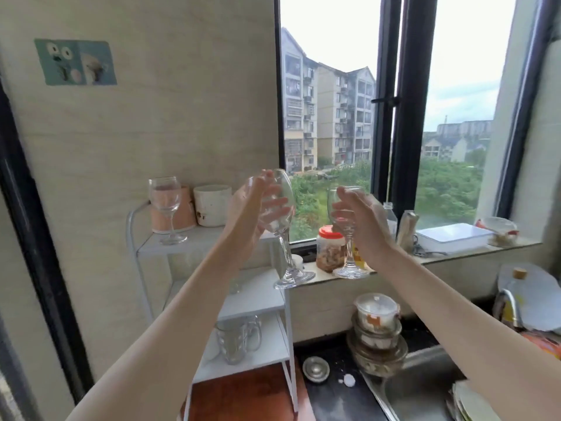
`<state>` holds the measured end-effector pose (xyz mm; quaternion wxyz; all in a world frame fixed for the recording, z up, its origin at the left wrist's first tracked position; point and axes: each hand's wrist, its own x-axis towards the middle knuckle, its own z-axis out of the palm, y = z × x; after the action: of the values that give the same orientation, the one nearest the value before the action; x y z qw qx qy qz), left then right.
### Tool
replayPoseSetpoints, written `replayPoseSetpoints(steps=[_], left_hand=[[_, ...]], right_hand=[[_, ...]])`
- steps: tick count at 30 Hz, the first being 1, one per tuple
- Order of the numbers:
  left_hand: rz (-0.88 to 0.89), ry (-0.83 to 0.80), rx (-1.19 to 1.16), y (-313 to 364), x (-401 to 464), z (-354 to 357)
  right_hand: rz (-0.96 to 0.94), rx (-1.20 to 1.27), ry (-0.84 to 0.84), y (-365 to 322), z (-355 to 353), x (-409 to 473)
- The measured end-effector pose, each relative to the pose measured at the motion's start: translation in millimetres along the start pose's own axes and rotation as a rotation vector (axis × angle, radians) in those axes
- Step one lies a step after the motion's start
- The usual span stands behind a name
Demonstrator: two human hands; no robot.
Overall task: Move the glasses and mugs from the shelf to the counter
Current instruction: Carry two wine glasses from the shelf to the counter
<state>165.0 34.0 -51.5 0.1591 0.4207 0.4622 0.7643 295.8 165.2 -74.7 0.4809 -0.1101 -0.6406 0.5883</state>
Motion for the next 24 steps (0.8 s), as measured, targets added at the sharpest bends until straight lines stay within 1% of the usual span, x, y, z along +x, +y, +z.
replayPoseSetpoints(steps=[6, 9, 14, 16, 19, 22, 24], left_hand=[[-0.167, -0.183, 0.055, -28.0, -79.2, 42.5], [-0.232, -0.205, 0.084, -46.8, -119.2, 65.8], [-0.398, -0.284, 0.018, -86.8, -174.2, 123.7], [-0.443, -0.328, -0.04, -97.6, -192.1, 154.7], [-0.463, -0.392, -0.129, -104.6, -216.1, 210.8], [-0.471, -0.501, -0.176, -106.7, -241.7, 279.5], [-0.469, -0.565, -0.192, -108.7, -262.5, 332.1]], right_hand=[[0.067, -0.04, 0.257, -1.5, -65.8, -93.7], [0.133, -0.124, 0.328, -4.6, -102.5, -147.0], [0.187, -0.153, 0.457, -28.1, -181.4, -226.6], [0.191, -0.111, 0.513, -44.5, -212.4, -253.7], [0.184, -0.061, 0.603, -72.6, -259.9, -292.8], [0.162, -0.075, 0.658, -102.4, -315.6, -333.7], [0.166, -0.109, 0.724, -123.8, -358.0, -361.1]])
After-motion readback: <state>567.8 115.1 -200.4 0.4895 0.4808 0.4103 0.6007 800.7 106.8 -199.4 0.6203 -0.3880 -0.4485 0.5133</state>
